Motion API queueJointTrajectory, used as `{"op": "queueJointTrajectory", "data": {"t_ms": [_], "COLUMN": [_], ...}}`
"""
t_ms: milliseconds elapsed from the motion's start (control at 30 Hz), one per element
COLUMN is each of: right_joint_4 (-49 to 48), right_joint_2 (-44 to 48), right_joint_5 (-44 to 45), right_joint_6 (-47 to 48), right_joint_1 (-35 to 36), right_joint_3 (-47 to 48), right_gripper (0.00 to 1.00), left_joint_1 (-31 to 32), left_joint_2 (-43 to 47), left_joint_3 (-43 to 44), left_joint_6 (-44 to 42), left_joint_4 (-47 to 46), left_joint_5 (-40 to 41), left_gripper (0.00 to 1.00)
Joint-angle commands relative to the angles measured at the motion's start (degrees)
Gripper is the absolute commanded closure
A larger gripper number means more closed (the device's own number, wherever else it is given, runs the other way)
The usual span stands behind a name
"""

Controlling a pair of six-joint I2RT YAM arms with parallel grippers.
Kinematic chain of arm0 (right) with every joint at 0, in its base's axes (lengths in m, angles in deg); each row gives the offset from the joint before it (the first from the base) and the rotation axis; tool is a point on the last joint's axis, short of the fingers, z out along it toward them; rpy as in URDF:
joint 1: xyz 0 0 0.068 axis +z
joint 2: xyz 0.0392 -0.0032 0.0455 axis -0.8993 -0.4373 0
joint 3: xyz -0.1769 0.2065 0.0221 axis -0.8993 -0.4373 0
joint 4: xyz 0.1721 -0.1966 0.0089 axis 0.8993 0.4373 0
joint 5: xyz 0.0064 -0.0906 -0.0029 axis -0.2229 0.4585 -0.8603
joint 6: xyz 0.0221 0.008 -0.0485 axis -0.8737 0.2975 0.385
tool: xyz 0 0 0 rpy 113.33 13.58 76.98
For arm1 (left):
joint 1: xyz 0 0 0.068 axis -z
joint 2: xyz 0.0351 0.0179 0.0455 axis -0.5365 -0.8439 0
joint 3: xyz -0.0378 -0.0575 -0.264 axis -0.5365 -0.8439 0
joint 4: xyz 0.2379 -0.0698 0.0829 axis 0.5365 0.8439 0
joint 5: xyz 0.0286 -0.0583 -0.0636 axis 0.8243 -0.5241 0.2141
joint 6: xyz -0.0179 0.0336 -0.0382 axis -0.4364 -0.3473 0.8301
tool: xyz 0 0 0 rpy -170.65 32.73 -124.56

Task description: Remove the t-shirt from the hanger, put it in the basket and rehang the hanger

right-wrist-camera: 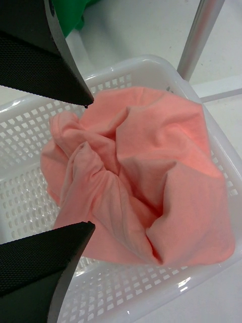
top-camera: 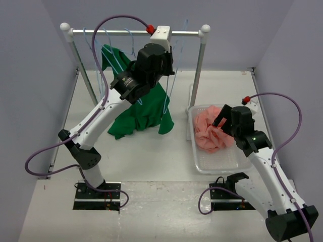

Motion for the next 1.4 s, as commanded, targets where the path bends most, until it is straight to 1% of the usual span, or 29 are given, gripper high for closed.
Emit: {"op": "queueJointTrajectory", "data": {"t_ms": [0, 67, 167, 333, 567, 700, 833, 933, 1067, 1133, 1167, 1233, 1267, 1300, 1333, 1367], "right_joint_4": [-1.6, -1.6, -1.8, -1.9, -2.0, -2.1, -2.6, -2.6, -2.6, -2.6, -2.6, -2.7, -2.7, -2.8, -3.0, -3.1], "right_joint_2": [-0.6, -0.6, -0.5, -0.5, -0.6, -0.8, -0.7, -0.9, -0.6, -0.4, -0.3, -0.2, -0.1, -0.1, 0.0, -0.1], "right_joint_5": [1.8, 1.9, 2.0, 2.4, 2.5, 2.4, 2.4, 2.4, 2.5, 2.4, 2.3, 2.5, 2.5, 2.5, 2.5, 2.5], "right_joint_6": [1.2, 1.2, 1.2, 1.6, 1.6, 1.9, 2.1, 2.1, 2.2, 2.3, 2.4, 2.5, 2.6, 2.6, 2.8, 2.9], "right_joint_1": [-0.2, -0.1, -0.1, -0.1, -0.1, -0.1, -0.1, -0.1, -0.1, -0.1, -0.1, -0.1, -0.1, -0.1, -0.1, -0.1], "right_joint_3": [1.3, 1.3, 1.2, 0.6, 0.2, 0.2, -0.1, 0.1, 0.0, -0.1, -0.1, -0.2, -0.2, -0.2, -0.3, -0.4], "right_gripper": [0.01, 0.01, 0.01, 0.01, 0.01, 0.01, 0.01, 0.01, 0.01, 0.01, 0.01, 0.01, 0.01, 0.01, 0.01, 0.01], "left_joint_1": [0.5, 0.5, 0.5, 0.5, 0.5, 0.5, 0.5, 0.5, 0.5, 0.5, 0.5, 1.5, 1.9, 2.6, 2.7, 2.7], "left_joint_2": [-1.6, -3.1, -5.4, -8.2, -11.2, -10.0, -9.7, -9.3, -9.2, -8.2, -7.6, -4.1, -1.2, 0.3, 1.8, 4.6], "left_joint_3": [5.1, 6.7, 9.3, 9.7, 12.6, 8.9, 6.2, 2.0, 0.3, -1.0, -2.3, -5.0, -8.9, -10.8, -12.6, -16.4], "left_joint_6": [-1.0, -0.3, 0.2, 1.3, 1.6, 1.8, 1.8, 1.8, 1.9, 1.4, 0.4, -2.9, -4.2, -5.7, -7.7, -8.1], "left_joint_4": [-2.4, -2.4, -2.5, -6.6, -6.8, -8.8, -8.7, -9.0, -7.9, -7.8, -8.0, -11.0, -14.4, -15.9, -17.2, -19.3], "left_joint_5": [-0.8, 1.7, 1.7, 3.2, 5.9, 5.3, 4.3, 2.9, 3.1, 2.2, 0.0, -1.3, -1.6, -2.6, -4.5, -7.1], "left_gripper": [1.00, 1.00, 1.00, 1.00, 1.00, 1.00, 1.00, 1.00, 1.00, 1.00, 1.00, 1.00, 1.00, 1.00, 1.00, 1.00]}}
